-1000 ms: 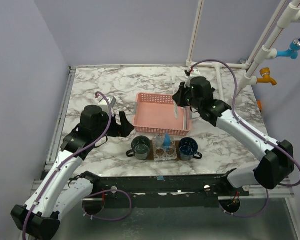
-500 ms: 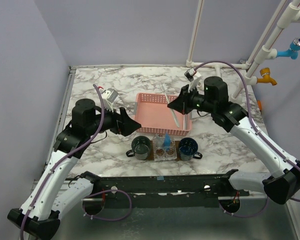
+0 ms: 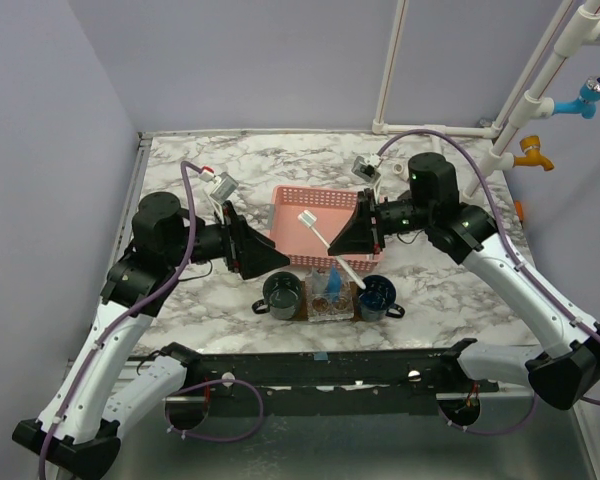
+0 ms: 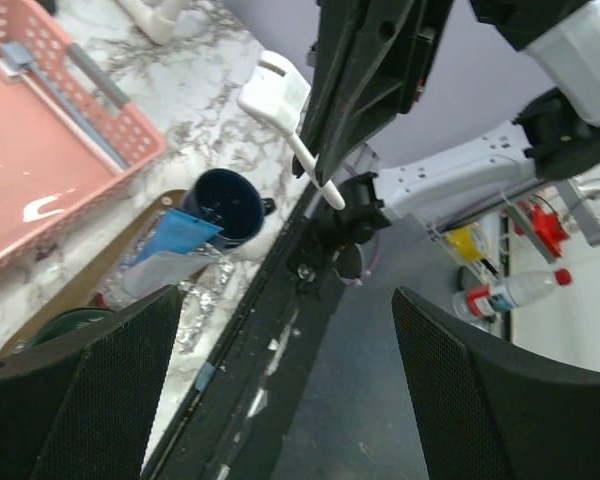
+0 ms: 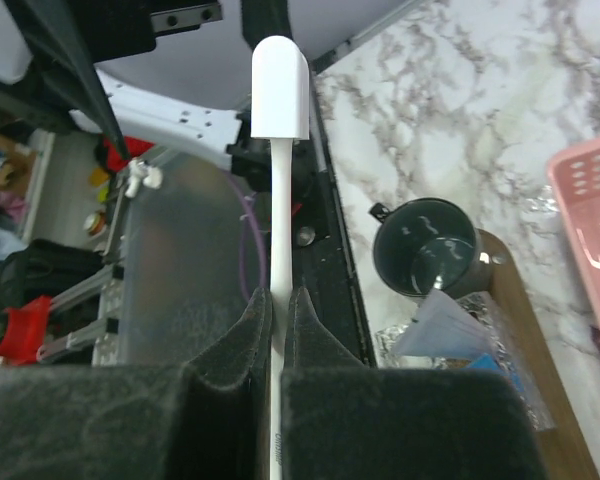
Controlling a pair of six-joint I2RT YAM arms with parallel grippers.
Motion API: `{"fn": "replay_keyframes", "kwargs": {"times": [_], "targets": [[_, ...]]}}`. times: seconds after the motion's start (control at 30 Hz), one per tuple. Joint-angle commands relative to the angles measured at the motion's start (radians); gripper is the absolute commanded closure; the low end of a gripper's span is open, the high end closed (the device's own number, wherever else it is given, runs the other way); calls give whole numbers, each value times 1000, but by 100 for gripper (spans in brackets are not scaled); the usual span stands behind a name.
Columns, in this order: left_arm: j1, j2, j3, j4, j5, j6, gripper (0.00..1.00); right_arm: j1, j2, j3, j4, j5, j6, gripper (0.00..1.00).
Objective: Prepare toiletry sets of a toothbrush and toothpaste on the tray
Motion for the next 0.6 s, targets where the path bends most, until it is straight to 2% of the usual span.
{"fn": "replay_keyframes", "kwargs": {"times": [0.0, 0.27, 0.57], "targets": [[8, -18, 39, 62, 140, -61, 14, 21, 5, 18, 28, -209, 17, 99], [8, -36, 32, 176, 228, -190, 14, 80, 29, 47, 39, -238, 26, 100], [8, -40, 41, 178, 236, -203, 14, 170, 58, 74, 96, -225, 68, 100]]}}
